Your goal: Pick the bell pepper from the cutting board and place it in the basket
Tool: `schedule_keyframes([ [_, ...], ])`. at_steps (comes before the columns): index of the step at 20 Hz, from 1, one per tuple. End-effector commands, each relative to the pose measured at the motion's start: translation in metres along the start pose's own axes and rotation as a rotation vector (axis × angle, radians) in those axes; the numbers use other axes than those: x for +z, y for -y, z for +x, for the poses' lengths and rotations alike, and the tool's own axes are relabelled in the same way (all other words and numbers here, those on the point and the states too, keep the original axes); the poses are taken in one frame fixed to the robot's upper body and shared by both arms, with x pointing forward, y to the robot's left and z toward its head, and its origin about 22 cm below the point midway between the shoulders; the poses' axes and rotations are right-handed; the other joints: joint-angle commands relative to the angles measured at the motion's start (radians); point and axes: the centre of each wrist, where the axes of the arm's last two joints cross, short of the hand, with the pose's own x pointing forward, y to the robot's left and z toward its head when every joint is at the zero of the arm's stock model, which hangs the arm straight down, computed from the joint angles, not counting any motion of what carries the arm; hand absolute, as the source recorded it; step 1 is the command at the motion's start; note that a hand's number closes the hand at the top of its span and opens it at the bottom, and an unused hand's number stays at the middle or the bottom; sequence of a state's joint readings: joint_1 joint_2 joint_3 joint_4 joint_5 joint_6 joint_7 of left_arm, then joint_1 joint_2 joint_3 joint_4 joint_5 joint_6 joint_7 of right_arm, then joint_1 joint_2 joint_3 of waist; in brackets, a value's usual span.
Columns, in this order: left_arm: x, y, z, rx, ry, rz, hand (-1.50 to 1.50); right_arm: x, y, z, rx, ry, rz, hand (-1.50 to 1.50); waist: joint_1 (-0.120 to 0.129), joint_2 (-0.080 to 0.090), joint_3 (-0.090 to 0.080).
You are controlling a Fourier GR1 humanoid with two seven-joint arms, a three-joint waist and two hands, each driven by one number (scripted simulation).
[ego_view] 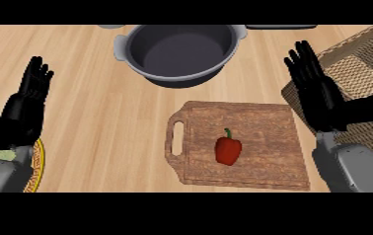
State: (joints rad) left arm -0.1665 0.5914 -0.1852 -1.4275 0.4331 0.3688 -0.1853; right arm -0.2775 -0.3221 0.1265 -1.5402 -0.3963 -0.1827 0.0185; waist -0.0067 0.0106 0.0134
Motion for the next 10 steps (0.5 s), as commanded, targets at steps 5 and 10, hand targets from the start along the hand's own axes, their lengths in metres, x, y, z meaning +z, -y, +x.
schedule_keyframes([
  [5,0.068,0.024,-0.072,0.022,-0.536,-0.125,0.00,-0.018,-0.067,0.013,-0.029,0.149,0.099,1.50,0.034,-0.004,-0.013],
  [10,0.097,0.034,-0.094,-0.004,-0.681,-0.210,0.00,0.010,-0.175,-0.013,0.143,0.189,0.400,1.50,0.054,-0.004,-0.016],
])
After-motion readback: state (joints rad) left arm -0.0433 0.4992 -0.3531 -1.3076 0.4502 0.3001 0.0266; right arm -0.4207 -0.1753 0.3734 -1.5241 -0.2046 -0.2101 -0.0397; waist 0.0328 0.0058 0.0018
